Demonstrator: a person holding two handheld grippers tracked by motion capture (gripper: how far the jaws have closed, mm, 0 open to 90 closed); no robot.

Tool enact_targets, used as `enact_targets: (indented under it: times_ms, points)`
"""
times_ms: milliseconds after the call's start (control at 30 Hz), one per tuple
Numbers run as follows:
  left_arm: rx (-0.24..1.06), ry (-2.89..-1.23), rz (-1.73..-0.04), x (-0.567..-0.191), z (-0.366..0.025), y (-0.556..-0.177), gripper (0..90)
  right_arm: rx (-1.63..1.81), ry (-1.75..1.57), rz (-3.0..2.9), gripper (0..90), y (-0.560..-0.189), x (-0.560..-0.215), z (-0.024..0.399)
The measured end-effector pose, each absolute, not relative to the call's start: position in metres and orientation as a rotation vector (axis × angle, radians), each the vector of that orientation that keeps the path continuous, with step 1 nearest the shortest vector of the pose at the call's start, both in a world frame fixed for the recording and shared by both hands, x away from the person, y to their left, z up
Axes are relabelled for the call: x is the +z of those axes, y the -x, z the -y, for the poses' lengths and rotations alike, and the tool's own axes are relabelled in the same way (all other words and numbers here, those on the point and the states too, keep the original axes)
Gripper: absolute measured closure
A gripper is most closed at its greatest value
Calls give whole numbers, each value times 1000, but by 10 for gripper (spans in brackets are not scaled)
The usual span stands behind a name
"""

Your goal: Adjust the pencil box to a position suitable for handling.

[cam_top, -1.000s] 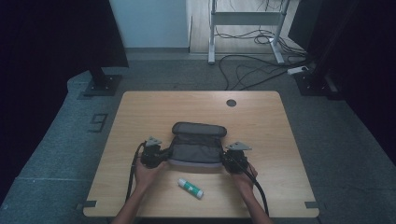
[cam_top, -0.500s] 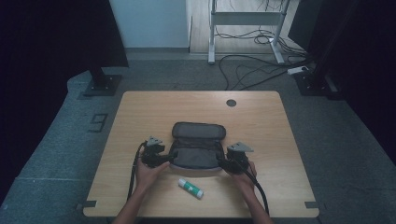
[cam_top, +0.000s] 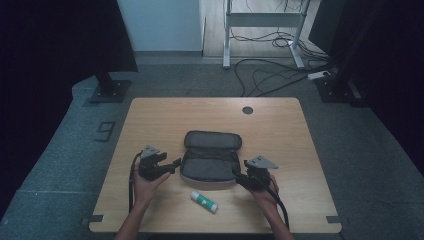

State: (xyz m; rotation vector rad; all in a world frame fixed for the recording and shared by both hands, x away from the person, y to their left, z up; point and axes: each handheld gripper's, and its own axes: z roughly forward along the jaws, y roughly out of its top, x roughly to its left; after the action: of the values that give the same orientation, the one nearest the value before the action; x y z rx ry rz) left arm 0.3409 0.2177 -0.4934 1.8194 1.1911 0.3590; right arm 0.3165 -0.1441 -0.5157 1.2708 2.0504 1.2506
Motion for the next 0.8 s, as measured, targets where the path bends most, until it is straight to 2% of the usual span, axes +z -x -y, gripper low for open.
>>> enact_targets:
  times_ms: [433,800]
  points:
    - [354,-1856,-1182,-510,-226,-308,300,1343,-1190,-2109,426,-281,-512,148]
    - [347,-1872,-1201,-521,-237,-301,314,1361,-1102,-2197,436,-267,-517,129]
